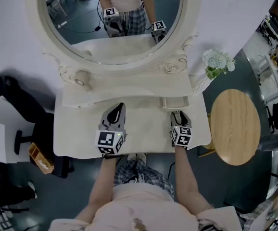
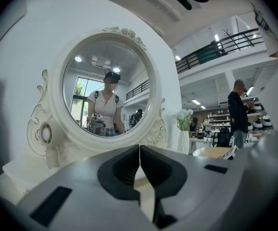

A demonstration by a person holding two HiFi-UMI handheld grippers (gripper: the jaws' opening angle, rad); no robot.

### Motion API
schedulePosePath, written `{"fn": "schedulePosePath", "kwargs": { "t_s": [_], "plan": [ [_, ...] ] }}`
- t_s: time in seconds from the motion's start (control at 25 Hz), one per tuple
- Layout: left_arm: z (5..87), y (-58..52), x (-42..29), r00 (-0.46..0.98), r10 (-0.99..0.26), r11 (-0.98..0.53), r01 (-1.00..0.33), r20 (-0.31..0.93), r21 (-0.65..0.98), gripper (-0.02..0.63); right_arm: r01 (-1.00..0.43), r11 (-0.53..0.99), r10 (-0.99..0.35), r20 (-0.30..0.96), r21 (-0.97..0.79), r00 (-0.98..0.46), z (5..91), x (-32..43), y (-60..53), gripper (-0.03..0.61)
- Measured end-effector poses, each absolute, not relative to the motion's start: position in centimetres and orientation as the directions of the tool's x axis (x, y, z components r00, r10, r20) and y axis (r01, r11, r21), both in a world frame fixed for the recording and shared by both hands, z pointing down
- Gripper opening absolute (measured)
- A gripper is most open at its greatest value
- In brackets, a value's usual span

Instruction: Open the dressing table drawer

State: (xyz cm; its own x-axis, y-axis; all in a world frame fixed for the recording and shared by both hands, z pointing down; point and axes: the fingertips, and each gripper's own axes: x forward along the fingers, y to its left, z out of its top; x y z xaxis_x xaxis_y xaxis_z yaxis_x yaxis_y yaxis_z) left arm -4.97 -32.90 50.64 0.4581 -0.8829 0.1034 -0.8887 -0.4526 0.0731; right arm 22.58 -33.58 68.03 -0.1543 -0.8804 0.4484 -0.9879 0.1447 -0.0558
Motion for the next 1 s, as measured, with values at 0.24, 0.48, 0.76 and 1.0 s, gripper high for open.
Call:
{"fn": "schedulePosePath", "kwargs": {
  "t_s": [0.24, 0.48, 0.76, 1.0],
  "plan": [
    [50.6, -32.9, -5.4, 0.456, -0.885, -0.45, -0.89, 0.097, 0.077, 0.028, -0.986, 0.134, -0.889, 0.428, -0.095, -0.162, 67.7, 22.3, -32.4, 0.308],
    [50.5, -32.9, -6.0, 0.452, -0.887, -0.445, -0.892, 0.093, 0.085, 0.028, -0.987, 0.126, -0.904, 0.398, -0.095, -0.154, 66.4, 22.4, -31.8, 0.318],
    [49.9, -32.8, -7.2, 0.432, -0.899, -0.426, -0.901, 0.078, 0.079, 0.028, -0.987, 0.144, -0.931, 0.329, -0.074, -0.16, 62.8, 22.0, -31.5, 0.293],
    [48.7, -32.8, -9.9, 0.38, -0.923, -0.377, -0.925, 0.065, 0.05, 0.028, -0.983, 0.179, -0.958, 0.22, -0.035, -0.182, 57.5, 20.3, -31.8, 0.204]
  ]
}}
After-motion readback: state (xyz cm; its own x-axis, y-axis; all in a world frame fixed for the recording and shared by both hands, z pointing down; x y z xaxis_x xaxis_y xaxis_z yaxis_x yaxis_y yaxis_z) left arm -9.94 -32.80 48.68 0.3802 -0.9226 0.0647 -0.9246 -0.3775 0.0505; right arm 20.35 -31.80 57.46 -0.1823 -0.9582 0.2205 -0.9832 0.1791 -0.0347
